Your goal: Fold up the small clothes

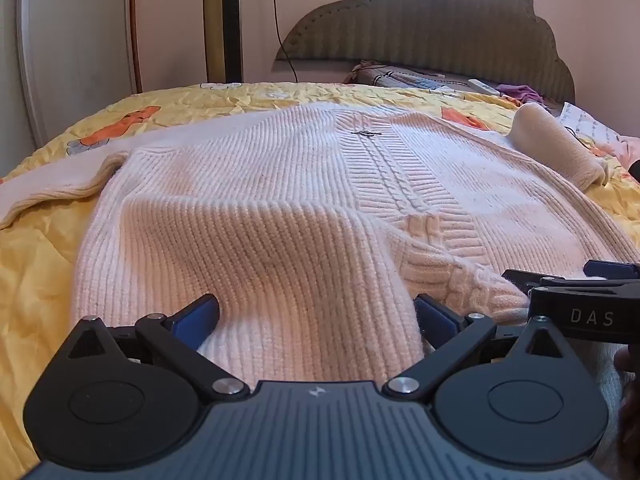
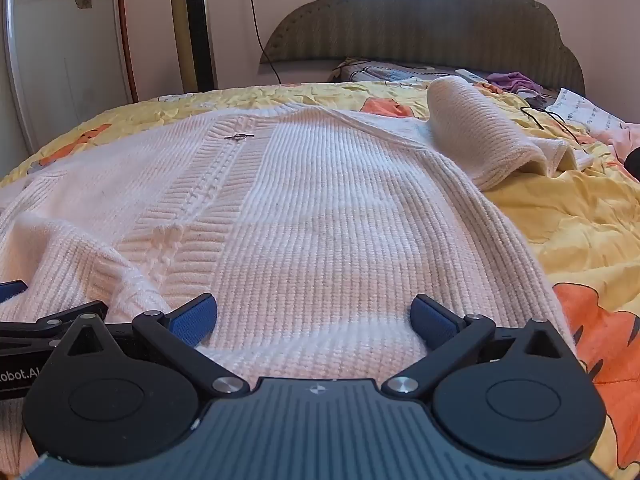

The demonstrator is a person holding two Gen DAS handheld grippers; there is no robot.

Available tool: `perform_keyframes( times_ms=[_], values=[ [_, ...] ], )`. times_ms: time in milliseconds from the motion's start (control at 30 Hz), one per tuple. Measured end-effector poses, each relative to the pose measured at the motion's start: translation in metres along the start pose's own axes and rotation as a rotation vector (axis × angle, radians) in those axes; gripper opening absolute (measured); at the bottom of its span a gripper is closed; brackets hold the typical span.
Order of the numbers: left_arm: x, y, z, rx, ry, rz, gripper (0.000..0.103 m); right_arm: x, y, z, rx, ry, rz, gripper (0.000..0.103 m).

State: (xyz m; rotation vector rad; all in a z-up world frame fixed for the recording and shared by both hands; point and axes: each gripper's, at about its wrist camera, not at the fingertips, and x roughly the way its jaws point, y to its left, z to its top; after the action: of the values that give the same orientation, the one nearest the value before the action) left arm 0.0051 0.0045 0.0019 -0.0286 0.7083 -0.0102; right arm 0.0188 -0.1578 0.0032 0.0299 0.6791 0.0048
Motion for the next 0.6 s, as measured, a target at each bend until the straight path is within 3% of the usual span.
perform_keyframes(
  times_ms=[433,600],
  values=[
    [-0.005,-0.009,-0.003,0.007,-0.019,0.066,0.103,-0.001,0.001,0.000,-0.001,0.000,0.002,0.102],
    [-0.018,-0.011,0.007,0.011,-0.020,0.033,0.103,-0.002,0.001,0.002,-0.011,0.013,-0.001,0.102]
  ],
)
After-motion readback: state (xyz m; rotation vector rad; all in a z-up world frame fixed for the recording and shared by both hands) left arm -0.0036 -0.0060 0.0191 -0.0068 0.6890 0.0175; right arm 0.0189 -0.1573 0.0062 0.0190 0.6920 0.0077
